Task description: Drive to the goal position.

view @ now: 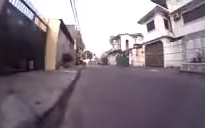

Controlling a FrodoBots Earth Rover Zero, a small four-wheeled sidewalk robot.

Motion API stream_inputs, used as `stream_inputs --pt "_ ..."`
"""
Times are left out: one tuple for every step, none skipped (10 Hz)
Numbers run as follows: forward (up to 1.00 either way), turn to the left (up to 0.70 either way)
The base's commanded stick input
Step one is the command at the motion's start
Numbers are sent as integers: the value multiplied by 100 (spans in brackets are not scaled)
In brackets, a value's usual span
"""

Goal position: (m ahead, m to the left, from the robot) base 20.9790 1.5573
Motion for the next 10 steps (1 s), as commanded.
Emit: stream_inputs --pt "100 0" --pt "100 0" --pt "100 0" --pt "100 0" --pt "100 0" --pt "100 0" --pt "100 0" --pt "100 0" --pt "100 7" --pt "100 25"
